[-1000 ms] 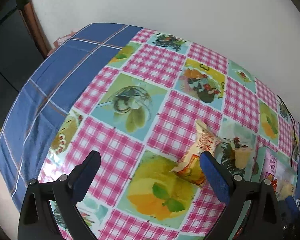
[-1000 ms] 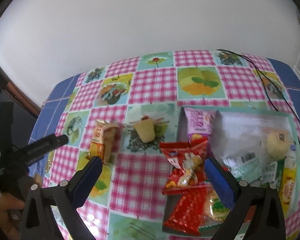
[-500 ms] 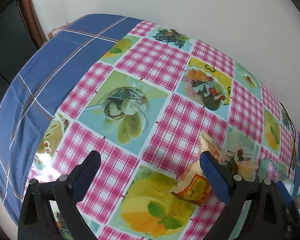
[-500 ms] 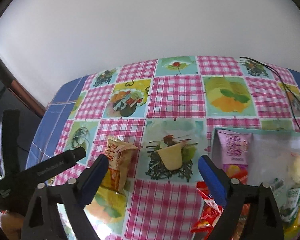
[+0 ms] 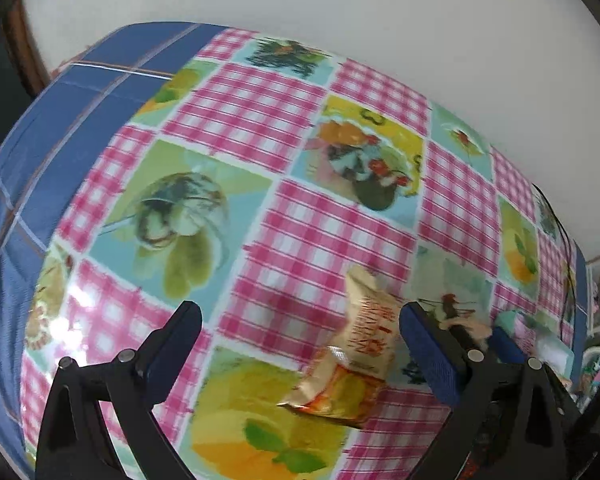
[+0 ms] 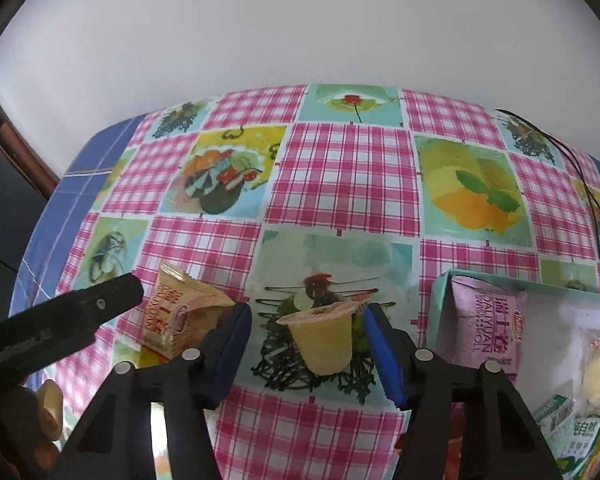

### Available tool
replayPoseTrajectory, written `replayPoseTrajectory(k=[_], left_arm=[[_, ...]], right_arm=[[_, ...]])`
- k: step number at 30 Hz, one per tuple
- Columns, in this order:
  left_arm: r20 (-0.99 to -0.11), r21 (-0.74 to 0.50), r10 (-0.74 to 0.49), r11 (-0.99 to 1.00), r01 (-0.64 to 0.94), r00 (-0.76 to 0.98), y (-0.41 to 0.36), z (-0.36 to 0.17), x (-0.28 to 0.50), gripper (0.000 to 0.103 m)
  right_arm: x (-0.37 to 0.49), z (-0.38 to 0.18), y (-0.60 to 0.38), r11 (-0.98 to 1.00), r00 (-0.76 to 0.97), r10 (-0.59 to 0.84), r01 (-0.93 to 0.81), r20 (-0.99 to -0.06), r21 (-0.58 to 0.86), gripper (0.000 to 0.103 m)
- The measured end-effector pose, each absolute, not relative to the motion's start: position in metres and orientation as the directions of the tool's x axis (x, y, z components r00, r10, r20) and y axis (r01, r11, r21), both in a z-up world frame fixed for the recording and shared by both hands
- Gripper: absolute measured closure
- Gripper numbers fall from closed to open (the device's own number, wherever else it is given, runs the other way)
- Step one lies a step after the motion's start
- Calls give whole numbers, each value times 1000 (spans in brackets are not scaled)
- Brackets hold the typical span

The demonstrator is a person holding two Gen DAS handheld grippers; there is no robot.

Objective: Organize snacks
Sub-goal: 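Grasp the yellow Swiss roll packet with the left tool while the right grasps the pudding cup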

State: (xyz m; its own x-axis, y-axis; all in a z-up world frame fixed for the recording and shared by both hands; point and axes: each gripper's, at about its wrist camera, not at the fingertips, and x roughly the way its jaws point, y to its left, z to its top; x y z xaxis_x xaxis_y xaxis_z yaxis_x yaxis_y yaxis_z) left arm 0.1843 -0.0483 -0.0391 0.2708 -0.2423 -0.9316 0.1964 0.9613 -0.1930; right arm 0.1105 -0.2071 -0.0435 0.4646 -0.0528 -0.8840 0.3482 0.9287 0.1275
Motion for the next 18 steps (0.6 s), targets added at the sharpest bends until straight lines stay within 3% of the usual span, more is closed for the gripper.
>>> replayPoseTrajectory(k=[11, 13, 16, 18], left_arm=[[-949, -189, -243, 948, 255, 200, -77, -66, 179, 7], [-950, -197, -248, 947, 253, 188, -79, -69, 180, 19], [-954, -191, -241, 948, 256, 181, -80, -73, 178, 23], [-952, -190, -241, 949, 252, 189, -80, -72, 178, 34]], right_arm=[[114, -65, -209, 930, 442, -50, 348, -895, 120, 55], [114, -67, -210, 930, 440, -52, 349, -896, 117, 57], [112, -68, -211, 929, 444, -49, 350, -895, 122, 57], [112, -69, -210, 930, 445, -54, 348, -894, 118, 57]])
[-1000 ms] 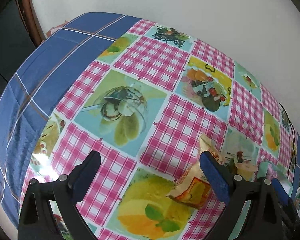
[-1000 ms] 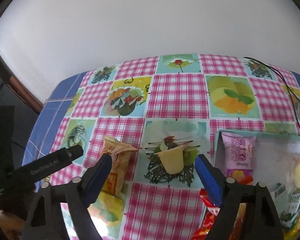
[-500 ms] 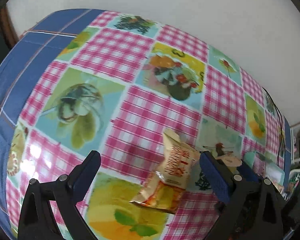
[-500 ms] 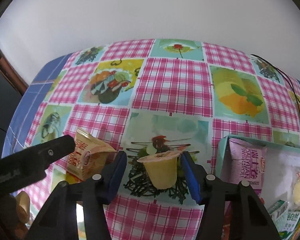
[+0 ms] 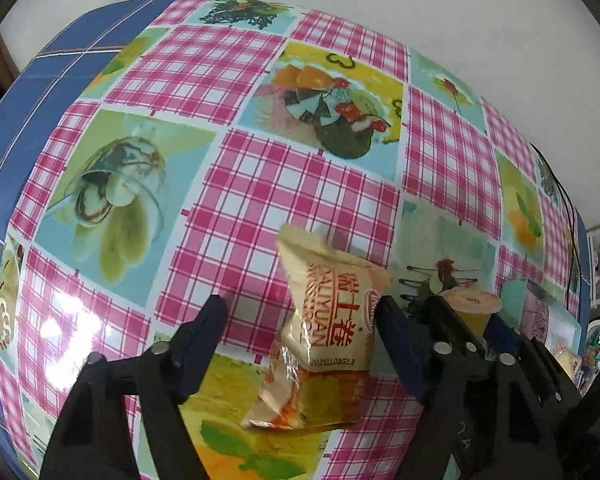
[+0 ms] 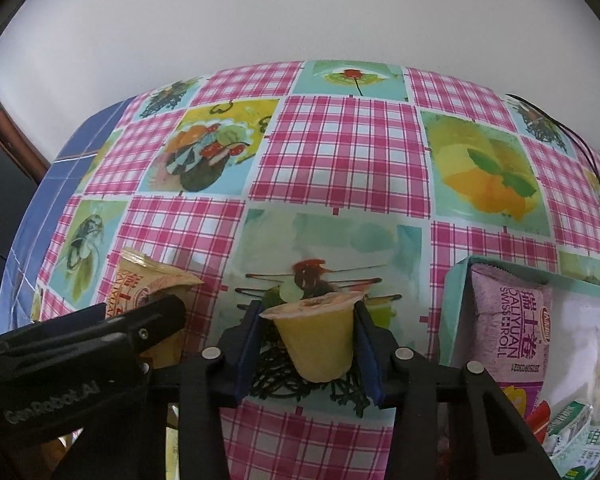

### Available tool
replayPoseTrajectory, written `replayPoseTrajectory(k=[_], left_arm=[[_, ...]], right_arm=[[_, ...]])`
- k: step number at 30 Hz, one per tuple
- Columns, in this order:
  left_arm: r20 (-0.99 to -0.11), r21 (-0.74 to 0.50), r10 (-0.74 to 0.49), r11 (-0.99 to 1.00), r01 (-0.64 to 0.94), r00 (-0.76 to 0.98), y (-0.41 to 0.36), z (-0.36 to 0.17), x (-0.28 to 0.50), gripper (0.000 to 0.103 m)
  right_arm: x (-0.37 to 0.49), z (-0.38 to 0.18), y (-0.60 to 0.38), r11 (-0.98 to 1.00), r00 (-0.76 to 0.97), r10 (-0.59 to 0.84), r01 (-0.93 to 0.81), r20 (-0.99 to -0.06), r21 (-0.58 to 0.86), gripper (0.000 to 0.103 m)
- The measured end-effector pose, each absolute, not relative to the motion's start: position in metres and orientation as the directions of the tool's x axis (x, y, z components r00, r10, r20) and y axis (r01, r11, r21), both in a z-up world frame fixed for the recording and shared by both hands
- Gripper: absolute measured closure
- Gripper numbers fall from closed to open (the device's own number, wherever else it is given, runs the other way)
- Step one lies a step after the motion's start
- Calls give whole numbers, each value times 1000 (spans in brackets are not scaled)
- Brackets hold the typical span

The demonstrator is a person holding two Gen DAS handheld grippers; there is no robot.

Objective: Organize snacks
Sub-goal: 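Grasp the yellow Swiss roll packet with the left tool while the right grasps the pudding cup, then carry the Swiss roll packet and pudding cup into the tray and release both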

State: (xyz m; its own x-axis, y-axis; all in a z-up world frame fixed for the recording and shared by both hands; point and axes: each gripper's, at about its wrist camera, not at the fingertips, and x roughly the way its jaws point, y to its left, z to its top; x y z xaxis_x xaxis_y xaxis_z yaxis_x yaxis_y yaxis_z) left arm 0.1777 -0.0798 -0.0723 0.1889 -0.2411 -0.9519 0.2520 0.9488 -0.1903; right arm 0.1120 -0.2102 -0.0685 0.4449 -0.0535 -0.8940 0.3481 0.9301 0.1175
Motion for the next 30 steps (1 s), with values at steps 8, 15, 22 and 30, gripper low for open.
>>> replayPoseTrajectory(k=[8, 15, 22, 30], left_arm=[[-949, -185, -239, 950, 250, 206, -75, -68, 178, 65], [-944, -177, -237, 951, 252, 231, -71, -56, 174, 67], [-935, -169, -234, 954, 247, 266, -57, -38, 166, 67], [-923, -162, -234, 957, 242, 307, -43, -15, 147, 67]], right_arm=[[111, -68, -207, 934, 446, -68, 343, -893, 100, 58], [104, -64, -204, 935, 445, -62, 340, -894, 104, 58], [91, -39, -199, 928, 486, -40, 342, -873, 148, 58], [66, -6, -195, 916, 523, -25, 352, -852, 190, 58]])
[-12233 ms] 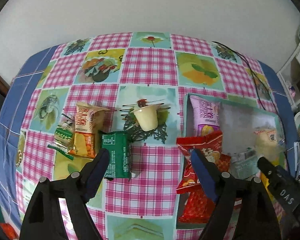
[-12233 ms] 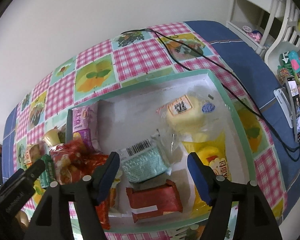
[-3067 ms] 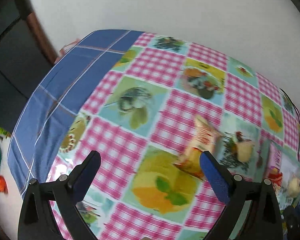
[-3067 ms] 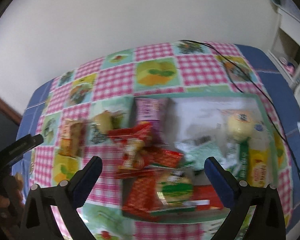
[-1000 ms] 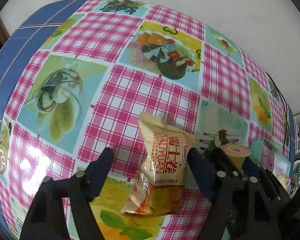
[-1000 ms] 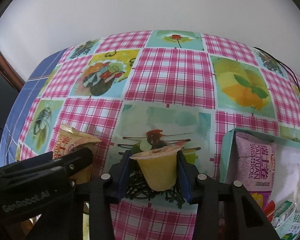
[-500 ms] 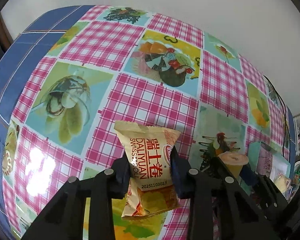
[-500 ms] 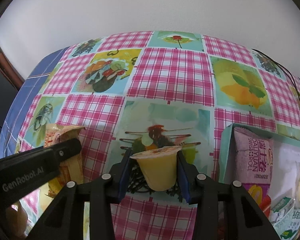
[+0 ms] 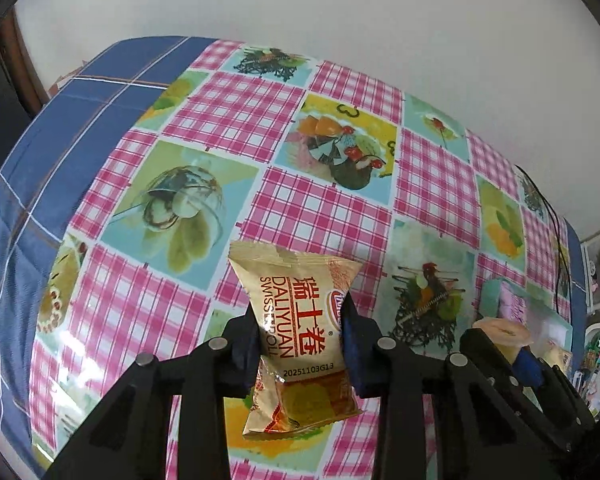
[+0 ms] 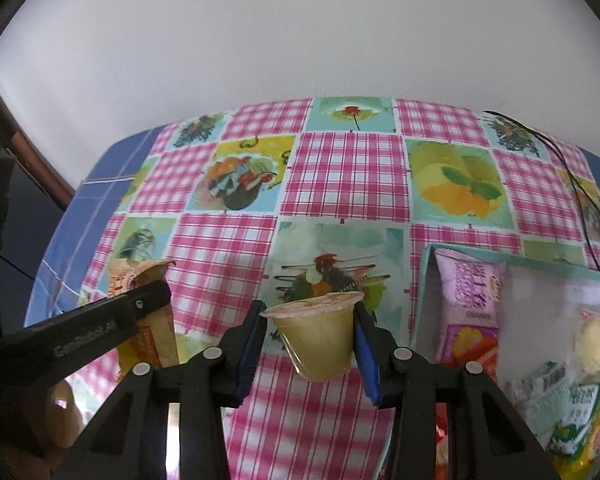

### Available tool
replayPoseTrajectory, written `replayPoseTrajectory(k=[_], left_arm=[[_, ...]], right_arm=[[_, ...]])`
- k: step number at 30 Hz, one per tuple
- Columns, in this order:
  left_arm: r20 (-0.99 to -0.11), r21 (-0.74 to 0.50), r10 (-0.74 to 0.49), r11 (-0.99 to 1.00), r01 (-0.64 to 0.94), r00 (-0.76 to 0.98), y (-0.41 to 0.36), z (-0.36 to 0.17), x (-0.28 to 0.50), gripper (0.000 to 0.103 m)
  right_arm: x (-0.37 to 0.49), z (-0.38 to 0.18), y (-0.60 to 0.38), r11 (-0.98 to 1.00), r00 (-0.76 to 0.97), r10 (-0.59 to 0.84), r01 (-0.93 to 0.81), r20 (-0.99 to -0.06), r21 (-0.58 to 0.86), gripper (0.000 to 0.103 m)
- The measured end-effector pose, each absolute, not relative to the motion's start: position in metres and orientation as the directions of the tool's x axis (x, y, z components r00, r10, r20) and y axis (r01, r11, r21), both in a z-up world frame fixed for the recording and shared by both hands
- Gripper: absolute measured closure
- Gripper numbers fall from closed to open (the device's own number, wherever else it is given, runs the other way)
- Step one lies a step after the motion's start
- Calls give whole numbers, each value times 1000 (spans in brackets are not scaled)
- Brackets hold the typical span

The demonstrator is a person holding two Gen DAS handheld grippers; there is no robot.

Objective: Organize snacks
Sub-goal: 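Carry the Swiss roll packet and pudding cup into the tray and release both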

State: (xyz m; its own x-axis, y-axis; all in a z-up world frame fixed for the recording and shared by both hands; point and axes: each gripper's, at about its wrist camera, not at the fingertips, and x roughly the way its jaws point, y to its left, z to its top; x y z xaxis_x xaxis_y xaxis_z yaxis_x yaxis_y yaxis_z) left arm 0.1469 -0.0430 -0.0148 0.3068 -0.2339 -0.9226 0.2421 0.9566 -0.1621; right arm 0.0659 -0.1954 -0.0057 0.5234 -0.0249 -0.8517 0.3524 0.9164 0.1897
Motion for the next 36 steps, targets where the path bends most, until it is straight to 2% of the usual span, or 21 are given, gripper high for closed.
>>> replayPoseTrajectory(k=[11, 21, 28, 36], left_arm=[[-896, -118, -253, 928, 353, 365, -69, 17, 89, 67], [-869, -69, -288, 876, 477, 403, -102, 38, 35, 67], [-875, -24, -309, 796, 605, 372, -150, 34, 1, 67], [-888, 8, -323, 700, 714, 327, -195, 25, -35, 67]], right_arm=[[6, 24, -198, 891, 543, -37, 398, -839, 218, 58], [-58, 22, -240, 816, 494, -105, 539, -863, 209, 58], [-90, 7, -289, 723, 421, -150, 664, -894, 191, 58], [-110, 4, -319, 668, 399, -176, 720, -900, 189, 58]])
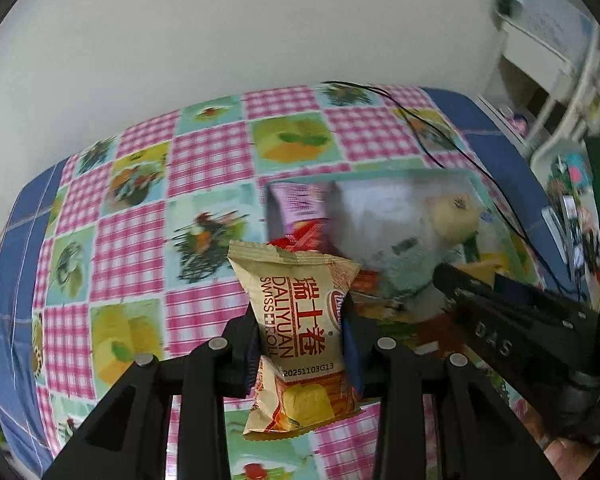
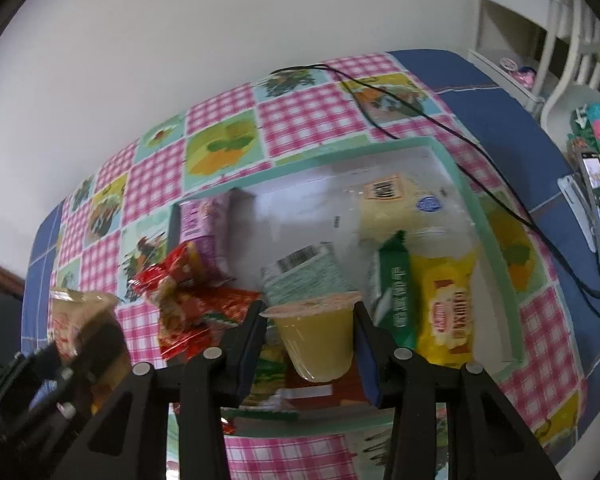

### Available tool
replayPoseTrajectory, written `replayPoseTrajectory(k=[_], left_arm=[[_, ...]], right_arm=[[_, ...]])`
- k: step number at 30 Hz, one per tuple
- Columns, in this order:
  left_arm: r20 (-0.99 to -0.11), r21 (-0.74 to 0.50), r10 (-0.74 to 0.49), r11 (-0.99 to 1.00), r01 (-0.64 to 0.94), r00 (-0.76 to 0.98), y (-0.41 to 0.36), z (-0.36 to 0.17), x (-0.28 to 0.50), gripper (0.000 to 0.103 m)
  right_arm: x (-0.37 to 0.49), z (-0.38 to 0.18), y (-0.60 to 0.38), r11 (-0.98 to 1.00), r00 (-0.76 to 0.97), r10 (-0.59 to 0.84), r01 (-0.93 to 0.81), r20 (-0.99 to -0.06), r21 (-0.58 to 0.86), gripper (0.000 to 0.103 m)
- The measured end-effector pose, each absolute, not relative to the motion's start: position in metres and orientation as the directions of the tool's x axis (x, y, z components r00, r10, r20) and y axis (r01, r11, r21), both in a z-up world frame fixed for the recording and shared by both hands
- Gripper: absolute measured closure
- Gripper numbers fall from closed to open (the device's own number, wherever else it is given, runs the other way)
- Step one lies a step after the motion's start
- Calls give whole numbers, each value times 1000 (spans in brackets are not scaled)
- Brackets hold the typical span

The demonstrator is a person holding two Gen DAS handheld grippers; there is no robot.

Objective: Organize snacks
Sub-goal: 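Carry the Swiss roll packet and pudding cup into the tray and release both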

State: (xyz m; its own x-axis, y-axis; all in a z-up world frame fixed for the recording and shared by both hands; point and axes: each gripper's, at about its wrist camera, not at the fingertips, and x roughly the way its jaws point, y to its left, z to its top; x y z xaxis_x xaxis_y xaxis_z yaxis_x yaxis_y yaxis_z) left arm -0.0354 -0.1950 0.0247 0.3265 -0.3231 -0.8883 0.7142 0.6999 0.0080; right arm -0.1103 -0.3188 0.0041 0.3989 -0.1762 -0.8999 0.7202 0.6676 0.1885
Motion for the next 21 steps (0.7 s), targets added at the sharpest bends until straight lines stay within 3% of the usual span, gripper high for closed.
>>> replayPoseTrajectory(k=[21], left_arm=[[-913, -32, -315, 688, 725, 259, -212, -5, -26, 67]], right_arm=[[-106, -24, -325, 652, 359, -128, 733, -925, 194, 58]])
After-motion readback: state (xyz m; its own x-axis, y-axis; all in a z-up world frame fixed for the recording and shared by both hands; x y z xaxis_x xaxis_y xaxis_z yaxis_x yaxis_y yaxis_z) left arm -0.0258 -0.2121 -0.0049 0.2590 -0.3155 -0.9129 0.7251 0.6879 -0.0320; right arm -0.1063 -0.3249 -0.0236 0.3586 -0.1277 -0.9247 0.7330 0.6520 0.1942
